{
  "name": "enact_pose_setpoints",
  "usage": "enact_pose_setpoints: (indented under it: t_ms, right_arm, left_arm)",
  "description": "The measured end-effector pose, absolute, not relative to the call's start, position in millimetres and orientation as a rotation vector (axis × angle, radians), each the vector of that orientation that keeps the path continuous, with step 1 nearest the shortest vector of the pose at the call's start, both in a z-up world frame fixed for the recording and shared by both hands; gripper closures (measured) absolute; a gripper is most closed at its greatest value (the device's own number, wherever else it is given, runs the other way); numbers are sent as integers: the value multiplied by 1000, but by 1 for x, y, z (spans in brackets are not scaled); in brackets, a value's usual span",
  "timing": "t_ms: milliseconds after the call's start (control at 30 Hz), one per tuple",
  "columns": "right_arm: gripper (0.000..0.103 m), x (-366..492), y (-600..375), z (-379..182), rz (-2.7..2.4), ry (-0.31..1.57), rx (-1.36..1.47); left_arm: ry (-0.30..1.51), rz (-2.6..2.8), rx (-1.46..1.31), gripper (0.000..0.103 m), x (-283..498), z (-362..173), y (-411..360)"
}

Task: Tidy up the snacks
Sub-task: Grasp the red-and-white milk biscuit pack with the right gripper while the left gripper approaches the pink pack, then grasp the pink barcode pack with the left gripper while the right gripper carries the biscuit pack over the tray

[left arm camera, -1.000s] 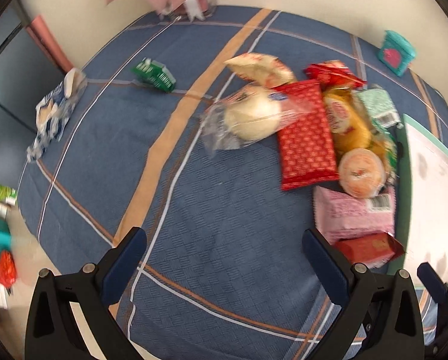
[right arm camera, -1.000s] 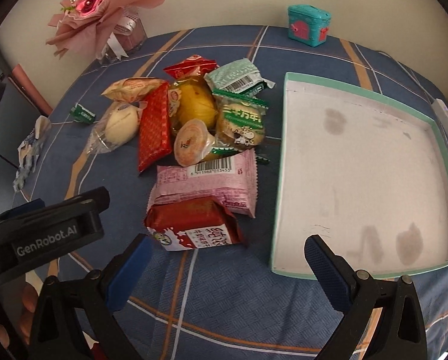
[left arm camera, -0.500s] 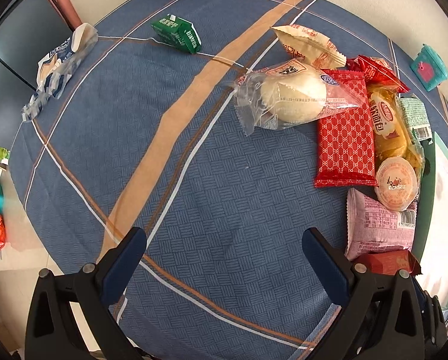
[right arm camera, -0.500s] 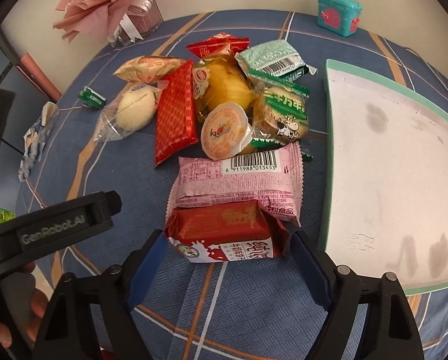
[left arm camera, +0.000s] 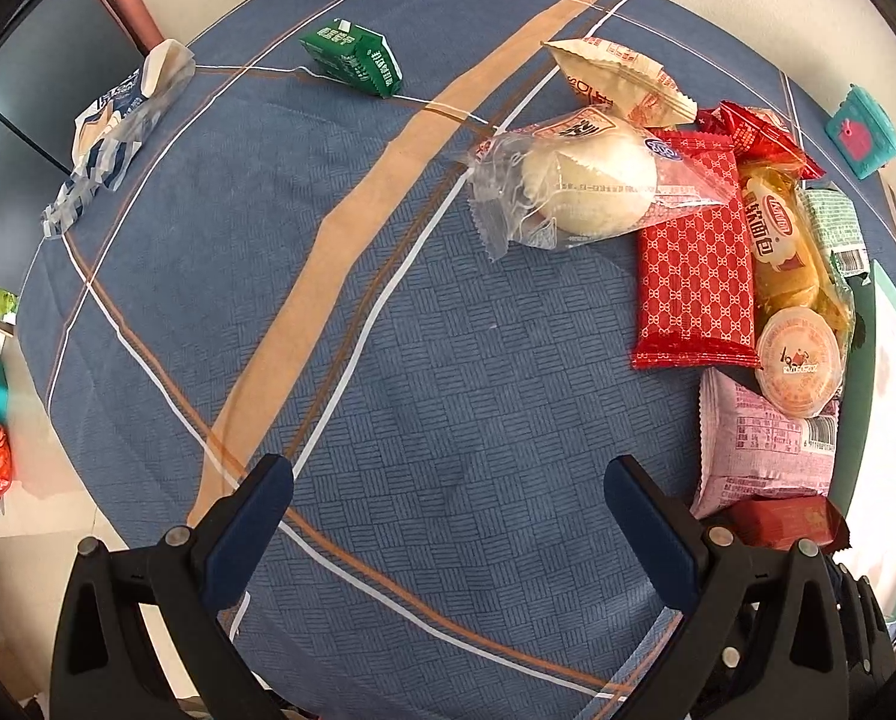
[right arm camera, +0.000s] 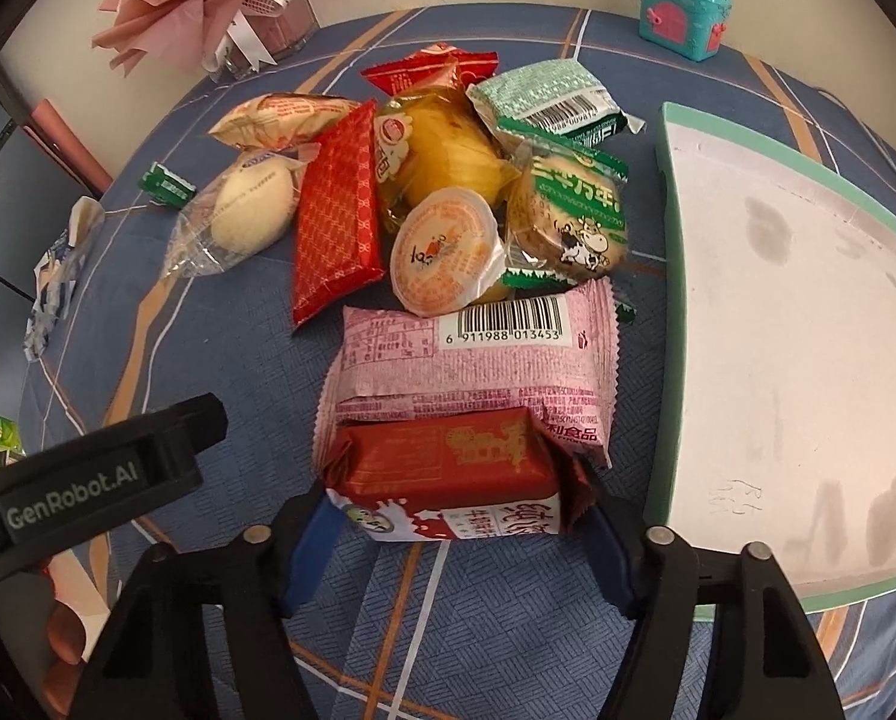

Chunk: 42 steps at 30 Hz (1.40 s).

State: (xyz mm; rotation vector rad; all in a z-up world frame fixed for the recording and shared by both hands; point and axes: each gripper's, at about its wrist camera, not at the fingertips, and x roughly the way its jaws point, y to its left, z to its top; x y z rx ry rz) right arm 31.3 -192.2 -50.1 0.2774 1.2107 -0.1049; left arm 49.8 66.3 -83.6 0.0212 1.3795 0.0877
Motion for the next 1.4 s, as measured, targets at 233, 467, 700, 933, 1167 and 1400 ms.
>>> enact_pose_setpoints:
  t_ms: [233, 467, 700, 933, 1167, 1400]
  right_arm:
    - [36, 31, -195, -36, -96, 1192, 329]
    - [36, 26, -222, -6, -126, 1145, 414]
    - [36, 4, -264, 17, -292, 1108, 439]
    - [36, -20, -320, 16, -470, 1081, 517]
    - [36, -41, -353, 15, -549, 1067, 589]
    - [36, -49, -369, 9, -578, 1083, 640]
  left_arm:
    - [1361, 95, 4, 0, 51, -77, 66]
    - [1341, 72, -34, 0, 56, -60, 56]
    - [1342, -34, -1, 0, 62, -50, 8]
    - [1391, -143, 48, 0, 69, -59, -48]
    - [1471, -198, 37, 0, 84, -82, -88]
    - [1517, -146, 73, 0, 91, -110, -130]
